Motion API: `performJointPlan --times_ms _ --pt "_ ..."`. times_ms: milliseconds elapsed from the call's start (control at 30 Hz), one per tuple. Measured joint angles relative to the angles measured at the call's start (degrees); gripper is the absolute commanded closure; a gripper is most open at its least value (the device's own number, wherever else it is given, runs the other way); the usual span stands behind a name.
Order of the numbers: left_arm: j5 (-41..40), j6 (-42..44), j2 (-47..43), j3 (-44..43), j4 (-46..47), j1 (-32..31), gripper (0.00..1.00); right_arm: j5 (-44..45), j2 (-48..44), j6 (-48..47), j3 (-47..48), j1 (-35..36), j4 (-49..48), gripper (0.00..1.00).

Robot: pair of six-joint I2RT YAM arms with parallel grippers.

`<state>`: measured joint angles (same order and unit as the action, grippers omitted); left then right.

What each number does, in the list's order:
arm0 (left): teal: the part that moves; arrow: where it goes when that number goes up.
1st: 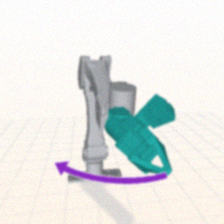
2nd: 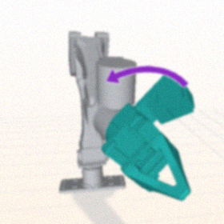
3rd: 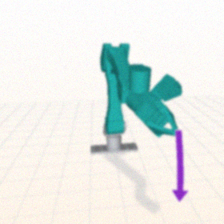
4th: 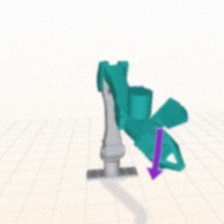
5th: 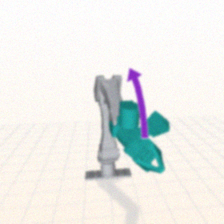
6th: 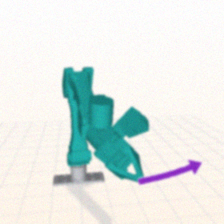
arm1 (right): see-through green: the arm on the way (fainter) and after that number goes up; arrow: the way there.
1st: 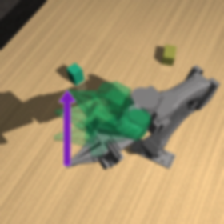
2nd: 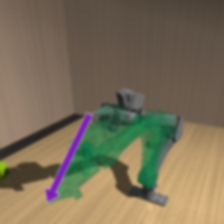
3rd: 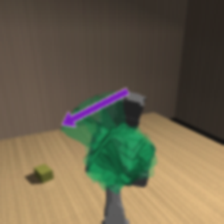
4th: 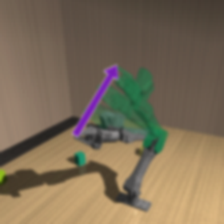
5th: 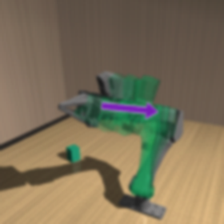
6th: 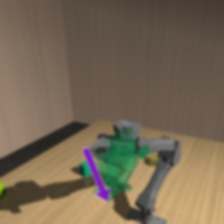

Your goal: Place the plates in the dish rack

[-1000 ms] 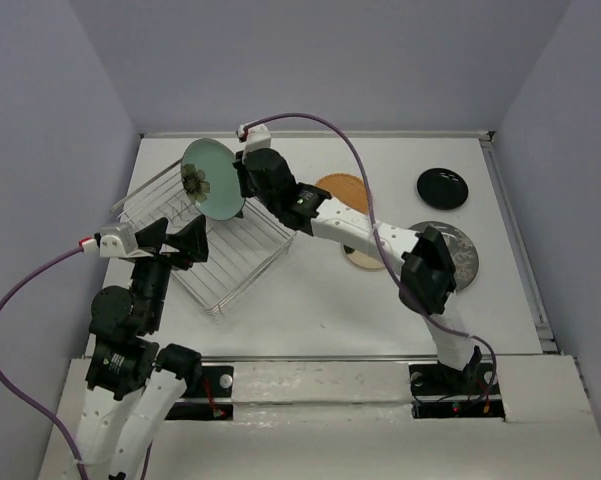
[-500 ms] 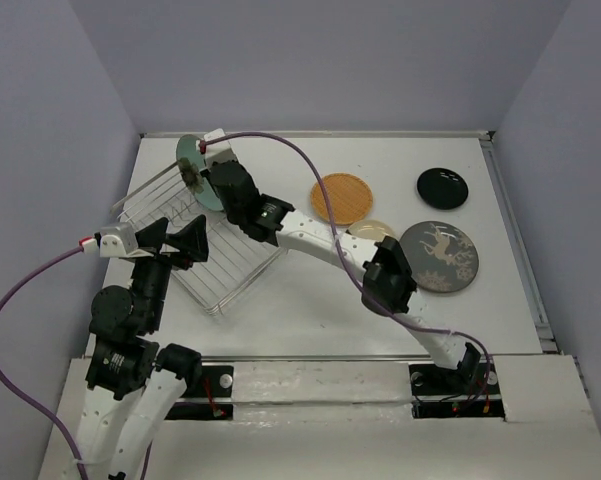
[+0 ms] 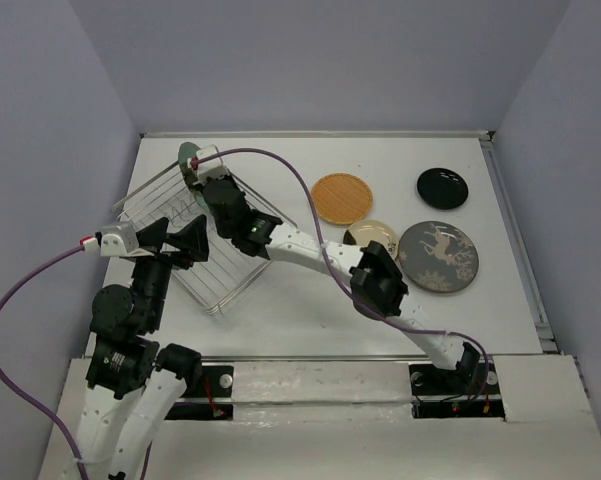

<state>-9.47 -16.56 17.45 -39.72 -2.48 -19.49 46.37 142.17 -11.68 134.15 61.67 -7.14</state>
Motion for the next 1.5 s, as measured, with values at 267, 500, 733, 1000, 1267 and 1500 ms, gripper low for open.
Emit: performJointPlan --times_ms 267,500,733,1000,1267,1500 --pt "0.00 0.00 0.00 0.00 0.00 0.00 0.01 -1.68 0.04 3.54 -2.91 0.07 0.33 0.66" --pt "0.00 0.00 0.02 0.00 0.00 0.00 0.01 -1.95 -0.42 4.24 -3.23 0.35 -1.86 0.35" --pt "0.02 0.00 0.02 0.00 0.00 0.00 0.01 -4.87 -17.14 9.29 -24.55 0.31 0.15 0.36" --pt "0.90 -0.02 0.02 0.00 0.00 -0.39 0.01 -21.44 -57.83 34.05 -71.45 -12.46 0.31 0.40" --pt "1.99 -0.11 0.04 0.00 0.04 -0.70 0.01 -26.95 -77.79 56.74 -106.73 -27.04 5.55 0.40" --pt "2.25 -0.28 0.55 0.00 0.02 -0.70 0.01 -26.67 -86.42 70.53 -116.48 -30.49 4.92 0.41"
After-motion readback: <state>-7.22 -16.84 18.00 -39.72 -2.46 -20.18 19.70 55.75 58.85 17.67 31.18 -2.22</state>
